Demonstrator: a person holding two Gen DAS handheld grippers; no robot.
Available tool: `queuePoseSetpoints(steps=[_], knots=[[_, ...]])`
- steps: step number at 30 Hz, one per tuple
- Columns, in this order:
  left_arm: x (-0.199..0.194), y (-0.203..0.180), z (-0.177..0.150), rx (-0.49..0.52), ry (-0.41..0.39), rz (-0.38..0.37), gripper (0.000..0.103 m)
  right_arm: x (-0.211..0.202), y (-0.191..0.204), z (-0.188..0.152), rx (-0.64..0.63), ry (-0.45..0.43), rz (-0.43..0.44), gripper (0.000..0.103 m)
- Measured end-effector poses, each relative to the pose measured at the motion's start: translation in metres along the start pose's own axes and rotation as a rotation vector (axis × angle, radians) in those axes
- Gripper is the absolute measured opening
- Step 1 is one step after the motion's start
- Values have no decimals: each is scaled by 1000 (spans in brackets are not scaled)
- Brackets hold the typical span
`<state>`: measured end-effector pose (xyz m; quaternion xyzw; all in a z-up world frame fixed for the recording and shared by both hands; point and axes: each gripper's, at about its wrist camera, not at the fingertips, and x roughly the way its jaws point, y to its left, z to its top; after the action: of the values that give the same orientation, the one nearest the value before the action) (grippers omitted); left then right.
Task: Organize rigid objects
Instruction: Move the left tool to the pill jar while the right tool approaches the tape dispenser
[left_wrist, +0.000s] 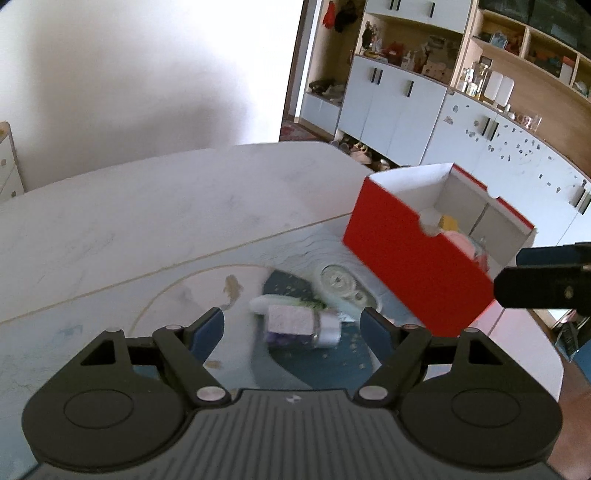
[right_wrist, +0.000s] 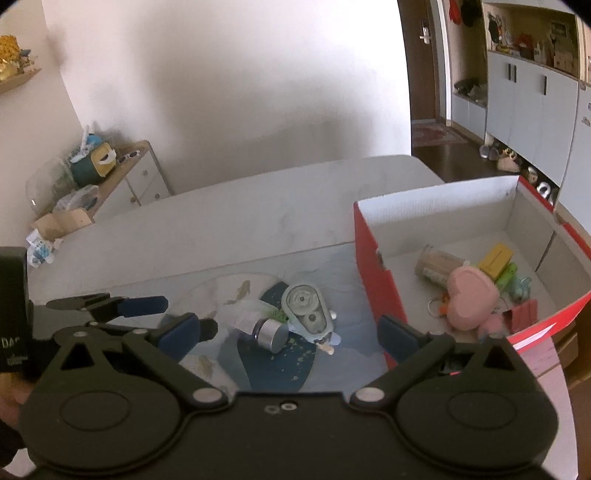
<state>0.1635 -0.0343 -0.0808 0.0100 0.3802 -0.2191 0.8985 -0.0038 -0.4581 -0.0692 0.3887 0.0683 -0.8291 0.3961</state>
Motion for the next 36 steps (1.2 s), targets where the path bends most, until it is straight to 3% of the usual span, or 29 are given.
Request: queuePoseSetpoints(steps=[12,36], knots=[[37,6,-21,11,37,-22,81,56,19,-1,-7,61,-47,98],[84,-11,-26,85,14,-4,81,134,8,4,-42,188,-115,68]])
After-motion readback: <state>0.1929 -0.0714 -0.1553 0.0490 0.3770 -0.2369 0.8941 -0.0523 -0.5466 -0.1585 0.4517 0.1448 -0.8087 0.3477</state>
